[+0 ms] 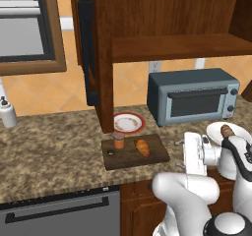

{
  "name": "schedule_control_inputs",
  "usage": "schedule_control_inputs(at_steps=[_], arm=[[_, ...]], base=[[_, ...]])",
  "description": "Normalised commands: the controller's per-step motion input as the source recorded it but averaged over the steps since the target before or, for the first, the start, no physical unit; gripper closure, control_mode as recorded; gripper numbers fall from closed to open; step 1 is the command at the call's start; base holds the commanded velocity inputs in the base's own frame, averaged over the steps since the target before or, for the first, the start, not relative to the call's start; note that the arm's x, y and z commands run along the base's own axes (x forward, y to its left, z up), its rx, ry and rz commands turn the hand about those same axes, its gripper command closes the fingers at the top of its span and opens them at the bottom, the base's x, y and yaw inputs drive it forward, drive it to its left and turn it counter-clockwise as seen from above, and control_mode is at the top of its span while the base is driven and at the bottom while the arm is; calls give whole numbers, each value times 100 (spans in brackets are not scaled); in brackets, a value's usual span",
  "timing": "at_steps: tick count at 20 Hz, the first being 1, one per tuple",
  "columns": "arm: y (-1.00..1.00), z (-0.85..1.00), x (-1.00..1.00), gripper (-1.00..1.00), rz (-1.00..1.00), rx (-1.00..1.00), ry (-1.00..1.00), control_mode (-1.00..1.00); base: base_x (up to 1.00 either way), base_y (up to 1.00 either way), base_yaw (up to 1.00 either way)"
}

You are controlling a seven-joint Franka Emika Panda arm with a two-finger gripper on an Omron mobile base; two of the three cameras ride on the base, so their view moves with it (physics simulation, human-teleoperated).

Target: From the different types of pastries on the counter, select a croissant and place it on the cutting board. Then retrieve a jar of jam from the cabinet and place it alongside the croissant on the cutting board.

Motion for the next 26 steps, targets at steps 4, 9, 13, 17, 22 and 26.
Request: schedule_control_inputs(at_steps=[4, 9, 13, 17, 22, 26], arm=[[-14, 0, -3, -100, 0, 4, 0, -100], [0, 0, 0, -100, 0, 0, 0, -100], [0, 0, 0, -100, 0, 0, 0, -100], [-12, 0, 0, -100, 0, 0, 0, -100], [-88, -4, 2, -100, 0, 14, 4, -100], [-58, -2, 0, -100, 0, 7, 1, -100]], base=[[0, 0, 0], [0, 0, 0], [0, 0, 0], [0, 0, 0], [0, 0, 0], [0, 0, 0]])
